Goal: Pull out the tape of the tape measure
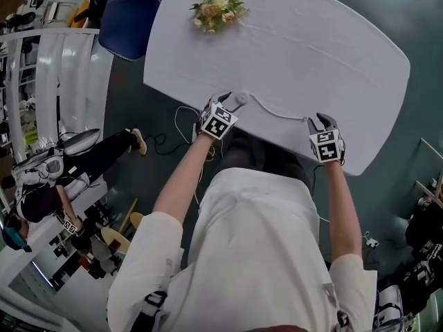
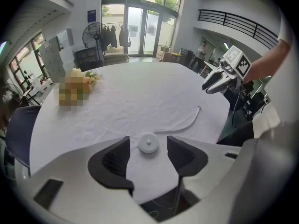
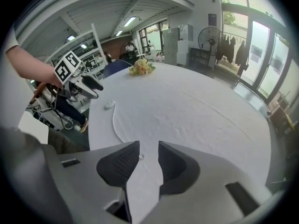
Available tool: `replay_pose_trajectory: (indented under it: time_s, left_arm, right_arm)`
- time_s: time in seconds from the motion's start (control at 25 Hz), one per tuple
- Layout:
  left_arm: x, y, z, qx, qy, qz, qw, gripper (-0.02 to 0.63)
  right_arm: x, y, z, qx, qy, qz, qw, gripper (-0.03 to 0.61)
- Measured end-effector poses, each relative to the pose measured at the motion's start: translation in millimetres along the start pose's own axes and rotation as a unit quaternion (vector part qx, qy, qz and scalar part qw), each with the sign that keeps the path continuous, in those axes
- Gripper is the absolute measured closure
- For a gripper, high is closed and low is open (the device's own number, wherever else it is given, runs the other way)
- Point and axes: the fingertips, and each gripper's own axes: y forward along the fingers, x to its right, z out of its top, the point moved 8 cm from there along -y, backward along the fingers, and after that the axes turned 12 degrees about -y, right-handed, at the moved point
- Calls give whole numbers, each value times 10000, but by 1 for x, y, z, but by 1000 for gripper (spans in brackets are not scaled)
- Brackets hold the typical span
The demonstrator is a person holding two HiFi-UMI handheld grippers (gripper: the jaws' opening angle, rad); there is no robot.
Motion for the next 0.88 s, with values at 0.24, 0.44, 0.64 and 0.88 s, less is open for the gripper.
replay_pose_trajectory:
  time_s: [0.24, 0.44, 0.64, 0.88]
  left_arm:
    - [-6, -36, 18, 715, -141, -156, 9972, 371]
    - [-15, -76, 38, 1177, -417, -505, 9909, 411]
    - [-21, -118, 57, 1585, -231, -721, 9845, 454]
    - [-22, -150, 78, 1946, 36, -939, 9764, 473]
  right_arm:
    - [-7, -27, 26, 379, 236, -345, 9984, 445]
    - [-16, -61, 52, 854, 554, -717, 9922, 468]
    - [-29, -97, 81, 1232, 683, -1098, 9839, 492]
    - [-35, -134, 105, 1608, 730, -1513, 9726, 508]
